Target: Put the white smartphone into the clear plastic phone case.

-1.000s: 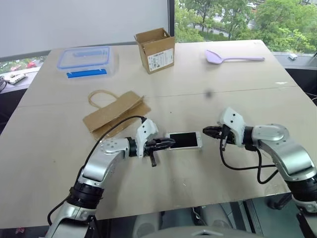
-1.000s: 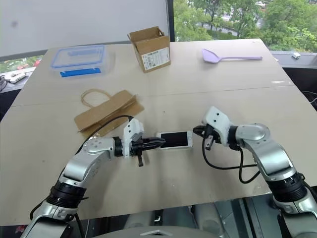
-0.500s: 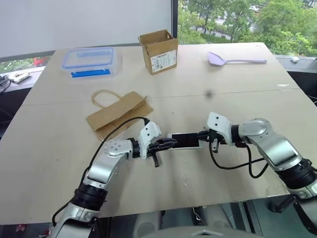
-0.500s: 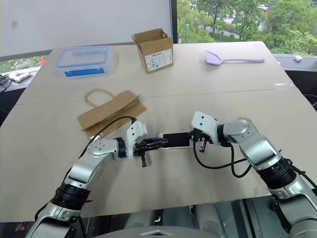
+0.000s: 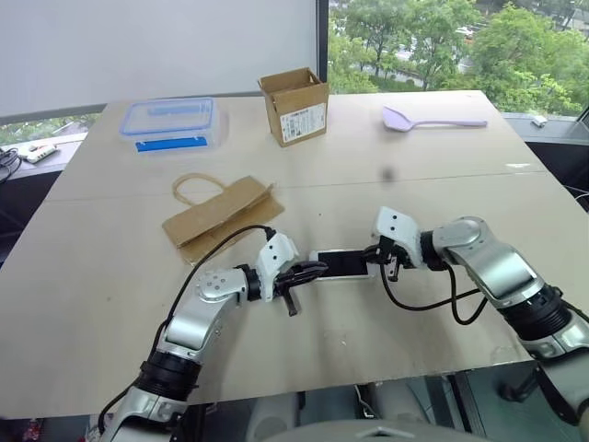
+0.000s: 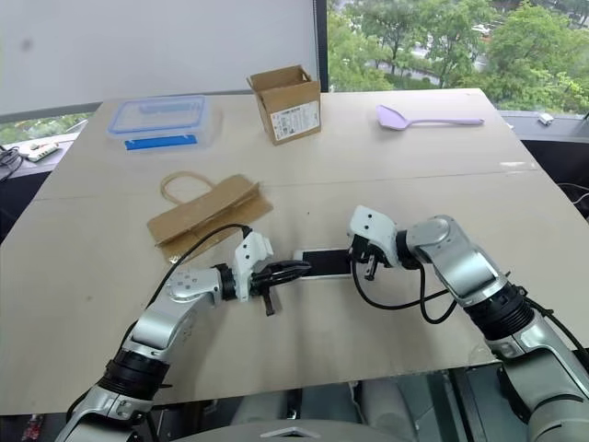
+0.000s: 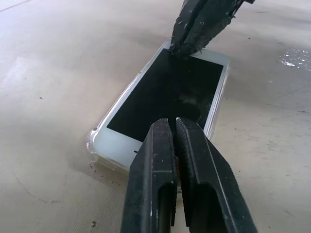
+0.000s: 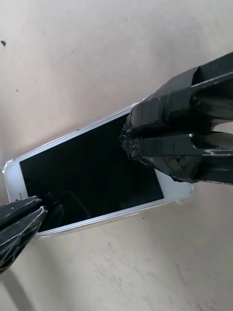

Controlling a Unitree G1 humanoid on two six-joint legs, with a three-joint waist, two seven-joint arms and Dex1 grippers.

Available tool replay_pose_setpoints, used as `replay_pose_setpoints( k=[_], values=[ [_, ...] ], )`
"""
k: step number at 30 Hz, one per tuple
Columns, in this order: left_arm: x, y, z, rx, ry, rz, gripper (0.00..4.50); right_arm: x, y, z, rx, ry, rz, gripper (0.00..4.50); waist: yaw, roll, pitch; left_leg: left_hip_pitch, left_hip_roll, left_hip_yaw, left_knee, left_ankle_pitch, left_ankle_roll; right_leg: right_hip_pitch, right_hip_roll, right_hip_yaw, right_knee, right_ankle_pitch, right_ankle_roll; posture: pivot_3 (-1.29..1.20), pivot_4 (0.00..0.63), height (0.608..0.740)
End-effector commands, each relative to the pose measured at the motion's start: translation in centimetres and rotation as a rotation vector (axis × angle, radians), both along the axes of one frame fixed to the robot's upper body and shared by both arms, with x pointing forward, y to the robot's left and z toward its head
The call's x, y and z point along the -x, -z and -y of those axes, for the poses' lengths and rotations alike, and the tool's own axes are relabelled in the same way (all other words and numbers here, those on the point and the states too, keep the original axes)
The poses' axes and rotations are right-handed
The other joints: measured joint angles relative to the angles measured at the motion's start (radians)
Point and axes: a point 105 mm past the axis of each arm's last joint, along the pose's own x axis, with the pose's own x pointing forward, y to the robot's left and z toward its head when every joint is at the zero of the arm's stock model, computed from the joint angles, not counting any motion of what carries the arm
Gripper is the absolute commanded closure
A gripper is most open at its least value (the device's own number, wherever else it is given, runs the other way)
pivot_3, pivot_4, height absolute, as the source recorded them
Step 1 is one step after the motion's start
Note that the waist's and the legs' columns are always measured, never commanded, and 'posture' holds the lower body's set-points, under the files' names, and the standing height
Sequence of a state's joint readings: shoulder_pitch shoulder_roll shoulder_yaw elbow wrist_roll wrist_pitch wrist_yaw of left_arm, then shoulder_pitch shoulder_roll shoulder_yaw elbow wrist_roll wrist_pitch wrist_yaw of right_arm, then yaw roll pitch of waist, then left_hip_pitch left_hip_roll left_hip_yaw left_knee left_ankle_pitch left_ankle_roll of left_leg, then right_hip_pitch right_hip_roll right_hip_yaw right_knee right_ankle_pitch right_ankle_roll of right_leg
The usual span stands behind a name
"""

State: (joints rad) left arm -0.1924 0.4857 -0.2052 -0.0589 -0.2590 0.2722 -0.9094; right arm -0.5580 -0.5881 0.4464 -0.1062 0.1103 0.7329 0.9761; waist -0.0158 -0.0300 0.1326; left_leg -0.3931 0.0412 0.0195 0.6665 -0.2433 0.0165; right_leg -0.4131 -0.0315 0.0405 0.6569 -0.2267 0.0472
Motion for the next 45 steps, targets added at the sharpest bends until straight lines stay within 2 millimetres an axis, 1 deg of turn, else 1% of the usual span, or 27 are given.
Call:
replay_pose_setpoints(
  k=[1, 6, 8, 10, 11, 13, 15, 17, 18, 21, 22, 23, 24, 25, 26, 28, 29, 30, 31, 32, 33, 34, 35, 38, 42, 45],
  values=[
    [0.2, -0.5, 0.3, -0.017, 0.002, 0.003, 4.30, 2.5, 7.2, 2.0, 0.164, 0.058, -0.243, 4.50, 0.000, 0.000, -0.003, 0.000, 0.000, 0.000, 0.000, 0.000, 0.000, 0.000, 0.000, 0.000, 0.000, 0.000, 0.000, 0.00, 0.150, 0.740],
    [0.3, -1.0, 0.8, -0.018, -0.002, 0.001, 4.30, 3.7, 9.9, 2.2, 0.214, 0.054, -0.308, 4.50, -0.003, 0.000, -0.009, 0.002, 0.001, 0.000, -0.002, 0.000, 0.000, 0.000, -0.001, 0.000, -0.001, 0.000, 0.000, 0.00, 0.150, 0.740],
    [0.4, -1.2, 1.0, -0.017, -0.004, 0.001, 4.30, 4.1, 10.9, 2.4, 0.236, 0.051, -0.319, 4.50, -0.003, -0.003, -0.012, 0.005, 0.001, 0.001, -0.004, 0.000, 0.000, 0.001, -0.002, 0.000, -0.001, -0.001, -0.001, 0.00, 0.150, 0.740],
    [0.4, -1.5, 1.0, -0.016, -0.010, 0.002, 4.30, 4.2, 11.3, 2.6, 0.242, 0.056, -0.308, 4.50, -0.004, -0.005, -0.015, 0.013, 0.001, 0.002, -0.009, 0.000, 0.000, 0.007, -0.003, 0.000, -0.003, -0.001, -0.001, 0.00, 0.150, 0.740],
    [0.3, -1.6, 1.0, -0.016, -0.015, 0.003, 4.30, 3.9, 11.1, 2.4, 0.222, 0.056, -0.283, 4.50, -0.004, -0.005, -0.017, 0.015, 0.001, 0.001, -0.011, -0.003, -0.005, 0.009, -0.006, 0.000, -0.006, -0.001, -0.002, 0.00, 0.150, 0.740],
    [0.2, -2.1, 0.9, 0.003, -0.038, 0.015, 4.30, 2.5, 9.0, 1.1, 0.069, 0.065, -0.173, 4.50, -0.004, -0.005, -0.019, 0.016, 0.002, 0.001, -0.017, -0.003, -0.005, 0.010, -0.008, -0.001, -0.014, -0.001, -0.002, 0.00, 0.150, 0.740],
    [0.2, -2.6, 0.9, 0.027, -0.048, 0.027, 4.30, 1.7, 7.0, 0.3, -0.055, 0.067, -0.094, 4.50, -0.005, -0.004, -0.018, 0.016, 0.003, 0.000, -0.017, -0.003, -0.006, 0.010, -0.008, -0.002, -0.015, -0.001, -0.002, 0.00, 0.150, 0.740],
    [-0.1, -4.5, 1.2, 0.134, -0.073, 0.062, 4.30, 0.8, 3.2, -0.4, -0.277, 0.107, 0.032, 4.50, -0.002, -0.003, -0.013, 0.014, 0.003, 0.001, -0.017, -0.003, -0.005, 0.009, -0.008, -0.002, -0.015, -0.001, -0.002, 0.00, 0.150, 0.740],
    [-0.3, -5.5, 1.3, 0.177, -0.086, 0.090, 4.30, 0.5, 1.5, -0.4, -0.375, 0.126, 0.102, 4.50, 0.000, 0.000, -0.008, 0.012, 0.002, 0.001, -0.017, -0.003, -0.005, 0.008, -0.008, -0.003, -0.015, -0.001, -0.002, 0.00, 0.150, 0.740],
    [-1.5, -7.8, 0.7, 0.281, -0.167, 0.144, 4.30, 0.3, -1.3, 0.6, -0.478, 0.149, 0.193, 4.50, 0.003, 0.009, 0.002, -0.002, -0.001, 0.002, -0.017, 0.000, 0.000, -0.003, -0.005, -0.002, -0.014, 0.000, -0.001, 0.00, 0.150, 0.740],
    [-2.0, -8.5, 0.4, 0.312, -0.194, 0.153, 4.43, 0.2, -2.2, 0.9, -0.508, 0.169, 0.213, 4.21, 0.003, 0.009, 0.005, -0.006, -0.003, 0.001, -0.017, 0.000, 0.000, -0.006, -0.003, -0.002, -0.015, 0.002, -0.004, 0.00, 0.150, 0.740],
    [-2.3, -8.9, 0.2, 0.331, -0.209, 0.158, 4.50, 0.1, -2.7, 1.1, -0.529, 0.184, 0.227, 3.90, 0.003, 0.009, 0.008, -0.007, -0.004, 0.001, -0.017, 0.000, 0.000, -0.006, -0.003, -0.002, -0.015, 0.003, -0.004, 0.00, 0.150, 0.740],
    [-2.8, -9.4, 0.0, 0.351, -0.229, 0.163, 4.50, -0.1, -3.3, 1.3, -0.546, 0.198, 0.239, 3.69, 0.002, 0.008, 0.011, -0.008, -0.004, 0.001, -0.017, 0.000, 0.000, -0.007, -0.002, -0.003, -0.015, 0.004, -0.001, 0.00, 0.150, 0.740],
    [-3.2, -10.0, -0.1, 0.380, -0.247, 0.162, 4.03, -0.4, -4.3, 1.6, -0.579, 0.226, 0.257, 3.20, 0.002, 0.008, 0.014, -0.008, -0.004, 0.002, -0.017, 0.000, 0.000, -0.007, -0.001, -0.003, -0.015, 0.005, -0.001, 0.00, 0.150, 0.740],
    [-3.7, -10.6, -0.3, 0.408, -0.265, 0.163, 3.85, -0.9, -5.2, 1.9, -0.606, 0.258, 0.280, 2.84, 0.002, 0.008, 0.018, -0.008, -0.004, 0.002, -0.018, 0.000, 0.000, -0.007, -0.001, -0.004, -0.015, 0.004, -0.001, 0.00, 0.150, 0.740],
    [-4.6, -11.3, -0.6, 0.433, -0.304, 0.160, 2.77, -1.5, -6.6, 2.7, -0.625, 0.299, 0.327, 1.72, 0.002, 0.007, 0.022, -0.010, -0.003, 0.001, -0.018, 0.000, 0.000, -0.007, 0.000, -0.006, -0.015, 0.004, -0.001, 0.00, 0.150, 0.740],
    [-4.7, -11.4, -0.7, 0.426, -0.313, 0.165, 2.50, -1.6, -7.0, 3.1, -0.618, 0.309, 0.346, 1.47, 0.002, 0.007, 0.024, -0.010, -0.003, 0.000, -0.018, 0.000, 0.000, -0.007, 0.000, -0.007, -0.015, 0.004, -0.001, 0.00, 0.150, 0.740],
    [-4.8, -11.4, -0.8, 0.413, -0.321, 0.169, 2.00, -1.6, -7.3, 3.6, -0.608, 0.320, 0.362, 0.93, 0.002, 0.007, 0.024, -0.010, -0.003, 0.000, -0.018, 0.000, 0.000, -0.007, 0.000, -0.007, -0.015, 0.004, -0.001, 0.00, 0.150, 0.740],
    [-4.7, -11.3, -1.0, 0.403, -0.324, 0.175, 1.78, -1.6, -7.3, 4.1, -0.593, 0.331, 0.373, 0.70, 0.002, 0.007, 0.024, -0.010, -0.003, 0.000, -0.018, 0.000, 0.000, -0.007, 0.000, -0.007, -0.015, 0.004, 0.000, 0.00, 0.150, 0.740],
    [-4.6, -11.2, -1.2, 0.393, -0.328, 0.179, 1.23, -1.5, -7.3, 4.6, -0.574, 0.343, 0.383, 0.15, 0.002, 0.007, 0.025, -0.010, -0.003, 0.000, -0.018, 0.000, 0.000, -0.007, 0.000, -0.007, -0.016, 0.004, 0.000, 0.00, 0.150, 0.740],
    [-4.3, -11.1, -1.4, 0.383, -0.332, 0.183, 0.80, -1.3, -7.0, 5.3, -0.548, 0.355, 0.392, 0.00, 0.002, 0.007, 0.025, -0.010, -0.003, 0.000, -0.018, 0.000, 0.000, -0.007, 0.000, -0.007, -0.016, 0.004, 0.000, 0.00, 0.150, 0.740],
    [-4.0, -10.9, -1.7, 0.373, -0.333, 0.185, 0.31, -1.2, -6.7, 5.9, -0.523, 0.364, 0.396, 0.00, 0.002, 0.007, 0.025, -0.011, -0.003, 0.000, -0.018, 0.000, 0.000, -0.007, 0.000, -0.008, -0.016, 0.004, 0.000, 0.00, 0.150, 0.740],
    [-3.1, -10.5, -2.1, 0.360, -0.319, 0.170, 0.06, -0.4, -6.1, 6.7, -0.484, 0.362, 0.389, 0.00, 0.002, 0.007, 0.025, -0.011, -0.003, 0.000, -0.018, 0.000, 0.000, -0.007, 0.000, -0.008, -0.017, 0.004, 0.000, 0.00, 0.150, 0.740],
    [-0.6, -9.2, -3.5, 0.320, -0.293, 0.128, 0.06, 1.4, -5.3, 9.1, -0.431, 0.388, 0.379, 0.00, 0.002, 0.007, 0.025, -0.013, -0.003, 0.001, -0.019, 0.000, 0.000, -0.009, -0.001, -0.008, -0.018, 0.003, 0.000, 0.00, 0.150, 0.740],
    [2.5, -7.4, -5.4, 0.255, -0.298, 0.054, 0.06, 4.1, -4.9, 11.5, -0.375, 0.419, 0.378, 0.00, 0.002, 0.007, 0.026, -0.022, -0.003, 0.000, -0.016, 0.000, 0.000, -0.018, -0.001, -0.008, -0.015, 0.003, 0.000, 0.00, 0.150, 0.740],
    [4.0, -6.8, -6.8, 0.224, -0.329, 0.016, 0.06, 5.9, -4.4, 13.3, -0.329, 0.460, 0.360, 0.00, 0.004, 0.007, 0.026, -0.021, -0.003, 0.000, -0.016, 0.000, 0.000, -0.018, -0.002, -0.009, -0.015, -0.001, 0.000, 0.00, 0.150, 0.740]
  ],
)
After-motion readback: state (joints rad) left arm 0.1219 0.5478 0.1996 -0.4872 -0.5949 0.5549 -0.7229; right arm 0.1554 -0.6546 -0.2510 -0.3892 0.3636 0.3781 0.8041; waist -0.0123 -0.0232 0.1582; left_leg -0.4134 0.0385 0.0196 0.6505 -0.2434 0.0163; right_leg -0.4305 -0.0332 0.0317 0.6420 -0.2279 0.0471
